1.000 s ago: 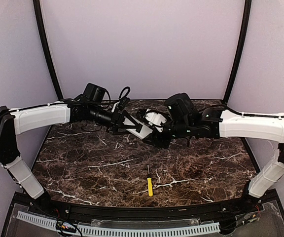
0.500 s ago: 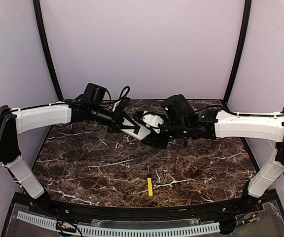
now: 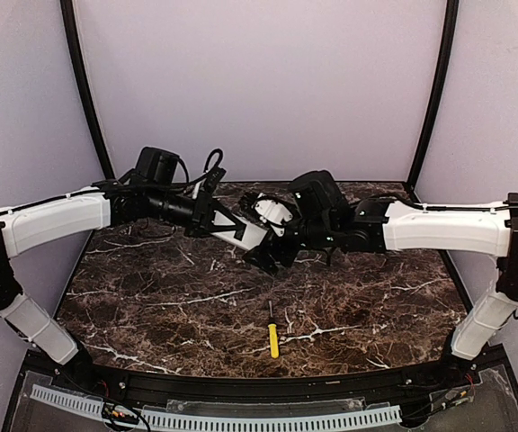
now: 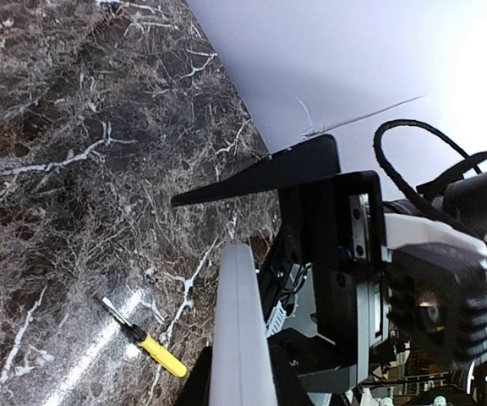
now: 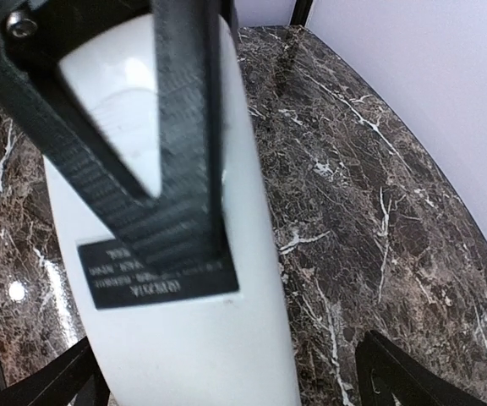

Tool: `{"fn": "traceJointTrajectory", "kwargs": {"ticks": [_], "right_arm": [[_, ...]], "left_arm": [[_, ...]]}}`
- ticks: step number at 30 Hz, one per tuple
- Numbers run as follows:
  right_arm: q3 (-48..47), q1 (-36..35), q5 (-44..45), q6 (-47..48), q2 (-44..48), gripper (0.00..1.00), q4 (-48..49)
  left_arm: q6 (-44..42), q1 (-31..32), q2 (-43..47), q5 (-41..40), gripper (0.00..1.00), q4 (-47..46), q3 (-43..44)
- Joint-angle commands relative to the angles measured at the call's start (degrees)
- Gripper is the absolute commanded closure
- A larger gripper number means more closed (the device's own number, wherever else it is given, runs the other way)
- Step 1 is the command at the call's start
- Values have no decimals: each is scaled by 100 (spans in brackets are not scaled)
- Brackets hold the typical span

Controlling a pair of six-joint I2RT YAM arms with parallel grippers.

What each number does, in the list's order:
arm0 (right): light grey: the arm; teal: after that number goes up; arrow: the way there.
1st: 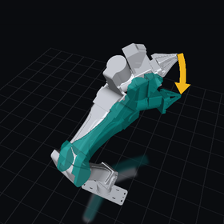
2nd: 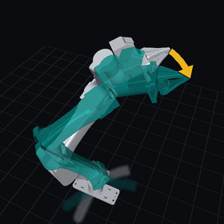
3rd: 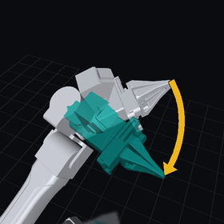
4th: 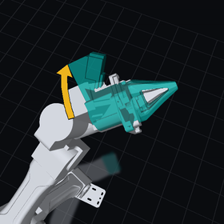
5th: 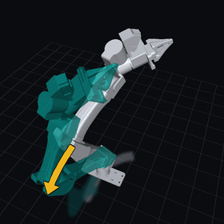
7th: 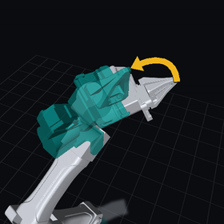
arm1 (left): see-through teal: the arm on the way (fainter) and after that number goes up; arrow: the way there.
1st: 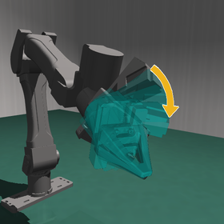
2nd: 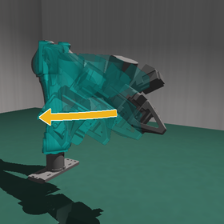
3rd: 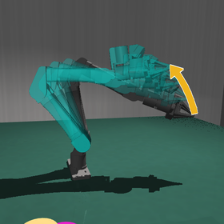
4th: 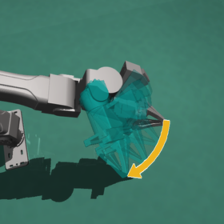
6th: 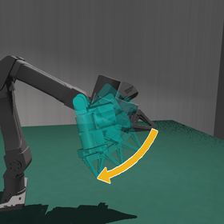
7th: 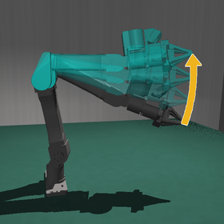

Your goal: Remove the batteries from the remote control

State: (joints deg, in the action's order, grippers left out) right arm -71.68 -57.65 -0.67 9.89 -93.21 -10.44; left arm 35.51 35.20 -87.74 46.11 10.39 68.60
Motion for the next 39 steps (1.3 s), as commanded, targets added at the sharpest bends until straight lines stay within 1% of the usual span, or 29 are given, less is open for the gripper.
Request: {"fn": "traceJointTrajectory", "kwargs": {"ticks": [1, 7, 10, 12, 16, 21, 23, 25, 26, 27, 30, 32, 35, 39], "right_arm": [[-25, 167, -377, -830, 45, 1, 305], [125, 510, -668, -1718, 309, 1, 288], [296, 779, -761, -2312, 579, 1, 290], [415, 965, -924, -2697, 756, 1, 252], [541, 1259, -1186, -3544, 937, 1, 95], [694, 1312, -1303, -4196, 1060, 2, 245], [690, 1374, -1395, -4366, 1076, 1, 239], [700, 1489, -1682, -4524, 1083, 1, 236], [758, 1533, -1853, -4597, 1097, 1, 322], [793, 1558, -1986, -4662, 1098, 2, 405], [945, 1565, -2405, -4845, 1115, 2, 684], [1164, 1569, -2700, -5040, 1166, 3, 1115], [1380, 1545, -3029, -5387, 1126, 3, 1827], [1312, 1403, -3274, -5603, 775, 1, 2459]], "left_arm": [[-381, -206, 618, -335, 100, 67, -291], [-718, -473, 983, -954, 100, 217, -612], [-680, -685, 1073, -1064, 100, -92, -967], [-607, -810, 1064, -956, 100, -342, -1056], [-488, -972, 906, -611, 100, -509, -1021], [-854, -1056, 741, -520, 100, -76, -806], [-740, -1099, 782, -307, 100, -426, -898], [-638, -1125, 783, 4, 100, -723, -938], [-553, -1130, 813, 237, 100, -846, -963], [-518, -1130, 839, 283, 100, -978, -996], [-524, -1129, 994, 107, 100, -943, -995], [-454, -1129, 1022, 187, 100, -995, -1029], [-101, -1129, 1024, 369, 100, -1522, -1139], [412, -1121, 982, 635, 100, -2300, -1327]]}}
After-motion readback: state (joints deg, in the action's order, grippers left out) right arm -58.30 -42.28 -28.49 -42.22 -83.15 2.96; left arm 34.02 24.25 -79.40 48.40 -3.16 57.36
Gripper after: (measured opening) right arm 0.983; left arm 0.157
